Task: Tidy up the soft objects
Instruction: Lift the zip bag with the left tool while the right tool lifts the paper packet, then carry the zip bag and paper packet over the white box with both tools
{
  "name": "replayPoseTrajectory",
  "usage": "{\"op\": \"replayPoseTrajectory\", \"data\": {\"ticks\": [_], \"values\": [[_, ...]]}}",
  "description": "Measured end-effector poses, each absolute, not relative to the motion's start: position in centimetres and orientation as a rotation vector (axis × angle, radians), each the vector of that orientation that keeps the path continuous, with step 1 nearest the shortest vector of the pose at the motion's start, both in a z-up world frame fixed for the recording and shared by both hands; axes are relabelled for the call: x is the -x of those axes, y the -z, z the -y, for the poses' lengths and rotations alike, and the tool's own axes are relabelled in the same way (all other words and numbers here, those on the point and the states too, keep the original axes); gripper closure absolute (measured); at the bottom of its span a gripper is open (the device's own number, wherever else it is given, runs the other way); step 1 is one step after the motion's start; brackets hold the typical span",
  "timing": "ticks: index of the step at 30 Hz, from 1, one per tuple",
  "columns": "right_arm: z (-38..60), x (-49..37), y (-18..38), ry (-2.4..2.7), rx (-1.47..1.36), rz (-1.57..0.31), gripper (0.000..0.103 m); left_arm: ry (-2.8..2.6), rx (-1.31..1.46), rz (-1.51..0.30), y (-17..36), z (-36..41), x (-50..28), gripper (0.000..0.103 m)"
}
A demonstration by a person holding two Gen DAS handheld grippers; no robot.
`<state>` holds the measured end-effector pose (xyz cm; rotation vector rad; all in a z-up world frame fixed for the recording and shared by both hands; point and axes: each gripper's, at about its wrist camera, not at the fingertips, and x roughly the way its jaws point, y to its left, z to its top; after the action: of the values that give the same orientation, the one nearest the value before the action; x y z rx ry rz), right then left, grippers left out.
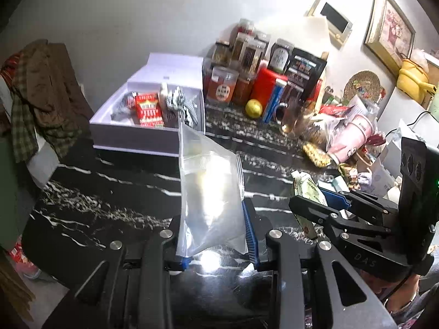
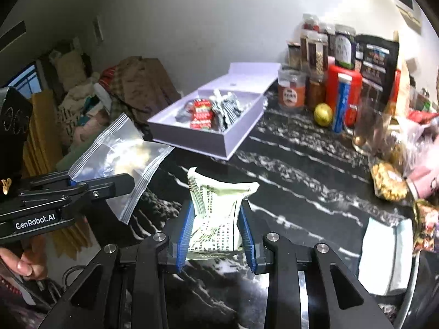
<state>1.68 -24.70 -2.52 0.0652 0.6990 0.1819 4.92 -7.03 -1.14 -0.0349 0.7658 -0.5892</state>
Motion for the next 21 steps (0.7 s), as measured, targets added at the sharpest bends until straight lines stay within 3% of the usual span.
{"op": "replayPoseTrajectory", "data": {"ticks": [21], "values": [[23.8, -6.3, -6.1, -0.320, -0.013, -0.502, 0.070, 0.573, 0.014, -0.544, -6.9, 6.8, -9.3, 0.072]]}}
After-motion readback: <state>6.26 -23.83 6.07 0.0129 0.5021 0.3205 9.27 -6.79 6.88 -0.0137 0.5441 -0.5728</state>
